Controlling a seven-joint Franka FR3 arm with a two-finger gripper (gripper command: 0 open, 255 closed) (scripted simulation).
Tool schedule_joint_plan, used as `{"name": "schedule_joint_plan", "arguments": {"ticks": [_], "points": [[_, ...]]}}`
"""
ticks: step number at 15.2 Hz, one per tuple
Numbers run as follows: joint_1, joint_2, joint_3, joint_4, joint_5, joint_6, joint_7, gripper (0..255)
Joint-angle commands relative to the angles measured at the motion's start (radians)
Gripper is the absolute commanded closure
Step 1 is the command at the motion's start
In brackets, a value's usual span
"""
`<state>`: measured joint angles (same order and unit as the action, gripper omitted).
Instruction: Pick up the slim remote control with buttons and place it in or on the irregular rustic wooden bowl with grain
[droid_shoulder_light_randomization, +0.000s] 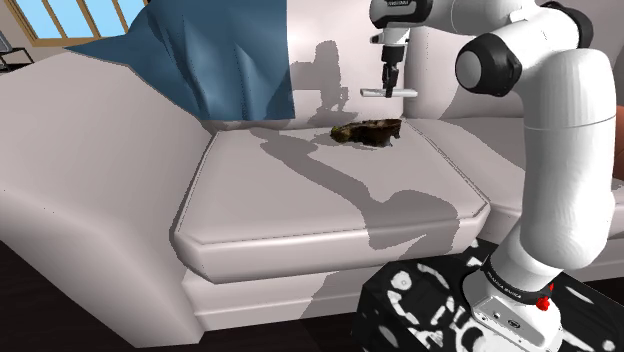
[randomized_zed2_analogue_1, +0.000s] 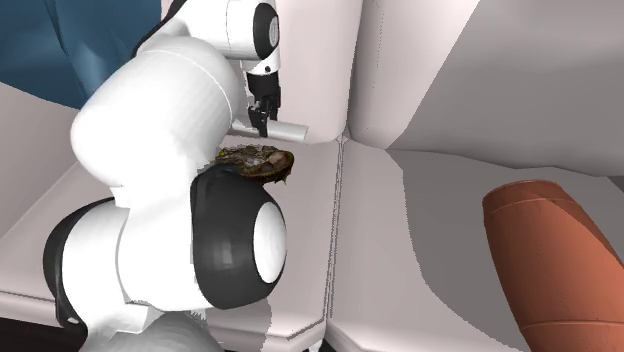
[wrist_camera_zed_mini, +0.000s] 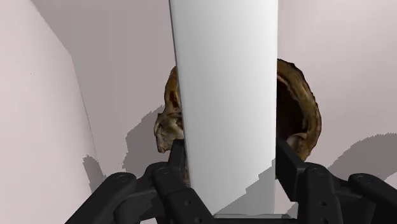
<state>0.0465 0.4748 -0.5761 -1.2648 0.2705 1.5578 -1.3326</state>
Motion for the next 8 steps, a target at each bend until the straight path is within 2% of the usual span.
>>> {"name": "schedule_joint_plan", "arguments": {"ticks": [1, 6, 8], "points": [[0.033, -0.006, 0.009, -0.007, -0.002, 0.005, 0.041, 255], [0.098, 0.018, 0.039, 0.036, 0.008, -0.006, 0.143, 255], [0.104, 0.014, 0.039, 0.003, 0.007, 0.023, 0.141, 255]]}}
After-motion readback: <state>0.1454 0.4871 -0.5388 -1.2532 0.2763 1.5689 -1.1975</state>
